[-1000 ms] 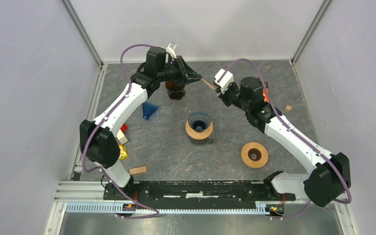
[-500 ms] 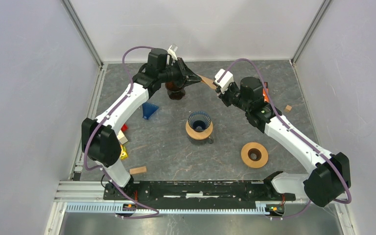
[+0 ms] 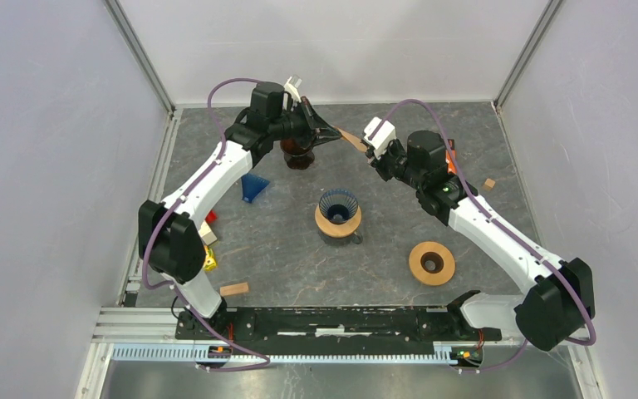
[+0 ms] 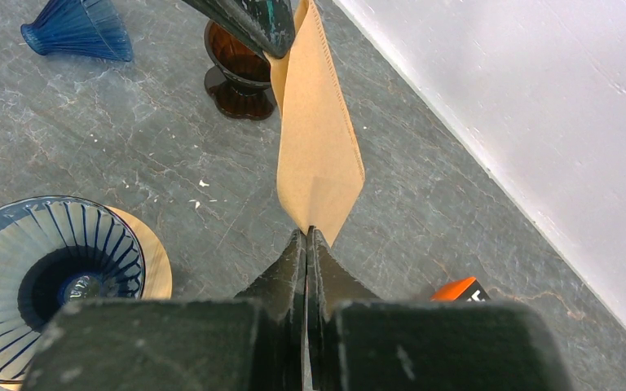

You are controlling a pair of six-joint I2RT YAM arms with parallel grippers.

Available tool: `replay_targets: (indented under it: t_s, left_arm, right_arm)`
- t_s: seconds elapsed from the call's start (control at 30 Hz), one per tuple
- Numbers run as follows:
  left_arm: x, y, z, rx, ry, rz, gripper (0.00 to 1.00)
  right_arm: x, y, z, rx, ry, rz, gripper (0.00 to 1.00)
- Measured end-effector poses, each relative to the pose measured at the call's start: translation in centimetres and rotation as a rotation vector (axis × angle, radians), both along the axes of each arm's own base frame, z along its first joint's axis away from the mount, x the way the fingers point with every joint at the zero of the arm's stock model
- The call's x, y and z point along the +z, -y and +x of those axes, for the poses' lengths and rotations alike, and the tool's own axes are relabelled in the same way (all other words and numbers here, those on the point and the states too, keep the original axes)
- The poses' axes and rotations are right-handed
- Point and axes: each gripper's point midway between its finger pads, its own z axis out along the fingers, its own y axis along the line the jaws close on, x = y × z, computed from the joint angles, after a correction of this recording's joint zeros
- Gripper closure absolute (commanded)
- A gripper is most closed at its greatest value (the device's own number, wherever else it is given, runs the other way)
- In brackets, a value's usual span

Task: Place the coffee filter in the dripper
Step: Place the coffee filter in the coffee dripper.

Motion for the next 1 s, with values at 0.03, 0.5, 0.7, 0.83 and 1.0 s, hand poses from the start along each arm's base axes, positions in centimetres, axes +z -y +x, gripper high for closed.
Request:
replay_targets:
  t_s: [0.03,0.5,0.7,0.83,1.0]
  left_arm:
    - [0.0,0.0,0.0,0.000,0.000,0.000,0.98]
    - [-0.3,-0.2,0.0,-0.028,0.053,0.036,0.98]
    - [-0.3,-0.1,-0.9,-0.110,0.114,0.067,0.98]
    - [0.9,0.2,-1.4,-0.172,0.178,0.063,0.98]
    - [1.7,0.6,-1.8,-0.226,0.256,0.074,0.98]
  right_arm:
    - [0.0,0.0,0.0,0.000,0.000,0.000,1.00]
    - [-0.9,-1.2,-1.2,0.086,-0.035,0.019,0.65]
    - [-0.8,-2.0,-2.0,0.136,-0.058,0.048,0.39]
    - [-0.1,-2.4,-2.3,0.154,-0.073,0.065,0.38]
    - [3.0,-2.8,-2.0,0.155,-0.059,0.124,0.38]
